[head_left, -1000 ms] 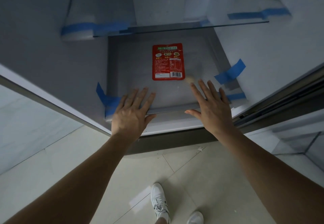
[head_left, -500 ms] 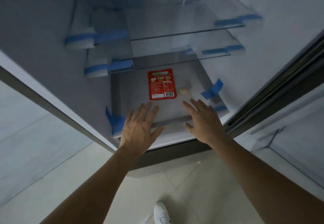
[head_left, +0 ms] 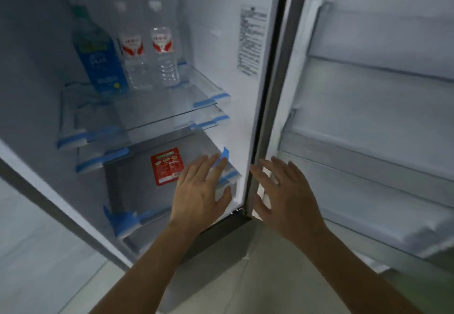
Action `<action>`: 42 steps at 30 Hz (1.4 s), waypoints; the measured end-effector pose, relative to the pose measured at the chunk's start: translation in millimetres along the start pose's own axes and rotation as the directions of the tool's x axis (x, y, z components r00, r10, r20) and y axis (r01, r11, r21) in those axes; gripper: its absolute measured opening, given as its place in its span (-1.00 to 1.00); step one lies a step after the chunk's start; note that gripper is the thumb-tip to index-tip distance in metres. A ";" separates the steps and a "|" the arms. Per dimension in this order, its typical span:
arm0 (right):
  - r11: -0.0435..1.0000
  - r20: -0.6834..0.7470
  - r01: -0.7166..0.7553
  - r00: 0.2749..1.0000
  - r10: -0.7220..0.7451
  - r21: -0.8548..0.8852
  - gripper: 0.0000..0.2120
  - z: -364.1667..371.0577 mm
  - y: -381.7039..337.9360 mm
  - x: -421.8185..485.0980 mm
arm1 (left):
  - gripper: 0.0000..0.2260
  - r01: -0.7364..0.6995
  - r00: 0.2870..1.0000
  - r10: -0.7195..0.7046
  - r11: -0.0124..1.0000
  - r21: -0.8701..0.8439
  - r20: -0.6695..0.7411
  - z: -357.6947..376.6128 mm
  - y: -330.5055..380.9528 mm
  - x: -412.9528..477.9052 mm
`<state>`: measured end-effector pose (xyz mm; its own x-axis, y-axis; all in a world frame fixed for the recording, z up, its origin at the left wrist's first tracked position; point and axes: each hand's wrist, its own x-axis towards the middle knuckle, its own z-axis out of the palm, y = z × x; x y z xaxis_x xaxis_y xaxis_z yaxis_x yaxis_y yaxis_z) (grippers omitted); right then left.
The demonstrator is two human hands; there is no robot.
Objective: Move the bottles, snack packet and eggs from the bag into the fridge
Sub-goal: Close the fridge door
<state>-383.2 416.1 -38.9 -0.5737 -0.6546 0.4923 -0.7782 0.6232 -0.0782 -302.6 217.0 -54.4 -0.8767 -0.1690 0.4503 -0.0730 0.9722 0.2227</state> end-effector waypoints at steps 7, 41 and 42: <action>0.976 -0.169 -0.173 0.974 0.151 -0.129 -0.51 -99.2 53.3 -64.6 | -0.45 -0.241 0.970 0.237 0.966 -0.088 -0.052 -7.7 112.4 25.6; 0.729 -0.239 -0.551 0.834 0.497 -0.407 -0.43 -168.5 60.0 -150.1 | -0.43 -0.625 0.780 0.609 0.763 -0.163 -0.144 -3.2 188.0 48.3; 0.720 -0.238 -0.558 0.829 0.506 -0.413 -0.43 -171.2 52.6 -155.7 | -0.43 -0.621 0.784 0.608 0.769 -0.153 -0.123 -11.1 190.1 40.0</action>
<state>-291.1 624.0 28.8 -0.8087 -0.1253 0.5747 -0.1343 0.9906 0.0270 -346.2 393.2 15.6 -0.6735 0.4391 0.5947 0.5606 0.8277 0.0237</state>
